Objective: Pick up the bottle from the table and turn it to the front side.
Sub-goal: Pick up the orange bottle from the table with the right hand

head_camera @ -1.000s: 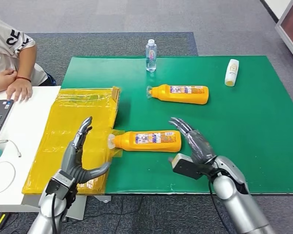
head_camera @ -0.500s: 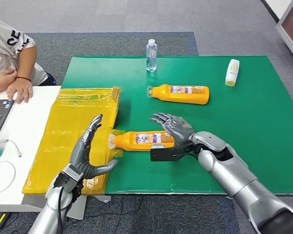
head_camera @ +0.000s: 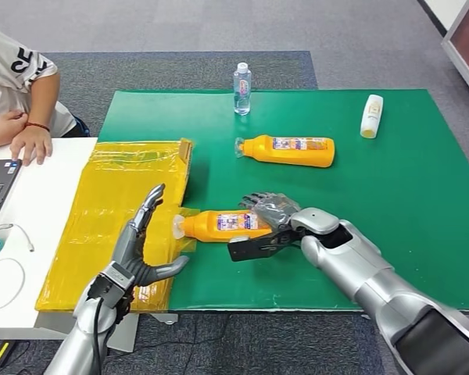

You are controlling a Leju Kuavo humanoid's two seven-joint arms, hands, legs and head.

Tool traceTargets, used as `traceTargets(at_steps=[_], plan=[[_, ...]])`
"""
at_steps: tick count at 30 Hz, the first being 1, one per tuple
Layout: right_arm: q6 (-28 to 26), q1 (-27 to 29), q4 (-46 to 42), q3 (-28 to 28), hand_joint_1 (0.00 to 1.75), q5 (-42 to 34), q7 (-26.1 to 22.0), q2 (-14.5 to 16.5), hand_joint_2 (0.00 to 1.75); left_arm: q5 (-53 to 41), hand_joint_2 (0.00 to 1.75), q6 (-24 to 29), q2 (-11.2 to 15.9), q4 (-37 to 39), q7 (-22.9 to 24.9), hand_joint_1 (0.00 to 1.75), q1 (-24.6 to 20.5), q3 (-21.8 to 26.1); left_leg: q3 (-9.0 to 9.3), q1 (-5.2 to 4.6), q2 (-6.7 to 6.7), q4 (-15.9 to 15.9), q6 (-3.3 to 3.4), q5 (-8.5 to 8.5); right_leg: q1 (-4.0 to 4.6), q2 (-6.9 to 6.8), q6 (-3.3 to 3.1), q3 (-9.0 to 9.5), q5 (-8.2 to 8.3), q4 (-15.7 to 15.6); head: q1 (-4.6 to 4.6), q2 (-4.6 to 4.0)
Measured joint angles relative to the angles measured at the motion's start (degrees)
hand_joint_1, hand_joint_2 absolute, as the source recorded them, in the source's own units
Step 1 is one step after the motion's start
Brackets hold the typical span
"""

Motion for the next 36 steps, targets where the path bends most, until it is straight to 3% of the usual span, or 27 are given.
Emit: traceTargets(at_steps=[16,23,24,27,28,36], plan=[[1.1,-1.7,6.8,3.8,0.00,4.9,6.9,3.1,1.75,-0.1,1.75,-0.1,0.1,0.0,0.0,0.00,1.0,0.6,-0.01,0.00,0.00,0.0,0.00,0.00,0.00,0.00,0.00,0.00,0.00,0.0,0.00,0.00],[1.9,-1.8,7.8,4.1,0.00,5.9,7.6,3.8,1.75,-0.3,1.75,0.0,0.1,-0.1,0.0,0.00,1.8,1.5,0.00,0.01,-0.01,0.0,0.00,0.00,0.02,-0.01,0.00,0.01,-0.01,0.0,0.01,0.00],[1.9,-1.9,7.8,4.2,0.31,5.9,7.6,3.8,1.75,-0.4,1.75,0.0,0.1,-0.1,0.0,0.00,1.9,1.6,0.00,0.01,-0.01,0.0,0.00,0.00,0.02,-0.01,0.00,0.01,-0.01,0.0,0.01,0.00],[1.8,-1.9,7.9,4.2,1.62,5.9,7.5,3.8,1.75,-0.4,1.75,0.1,0.1,-0.1,0.0,0.00,2.1,1.7,0.00,0.01,-0.01,0.0,0.00,0.00,0.01,-0.01,0.00,0.01,0.00,0.0,0.01,0.00],[1.6,-1.9,7.9,4.2,1.75,5.9,7.5,3.8,1.75,-0.4,1.75,0.2,0.1,-0.1,0.0,0.00,2.1,1.7,0.01,0.01,-0.01,0.0,0.00,0.00,0.01,-0.01,0.00,0.01,0.00,0.0,0.01,0.00],[-1.5,-0.6,7.7,1.7,1.75,1.4,5.0,2.4,1.75,-0.3,1.75,0.3,0.1,-0.4,0.0,0.00,2.6,1.9,0.03,0.01,-0.01,0.0,0.00,0.00,0.01,-0.02,0.00,0.01,-0.01,0.0,0.00,0.00]])
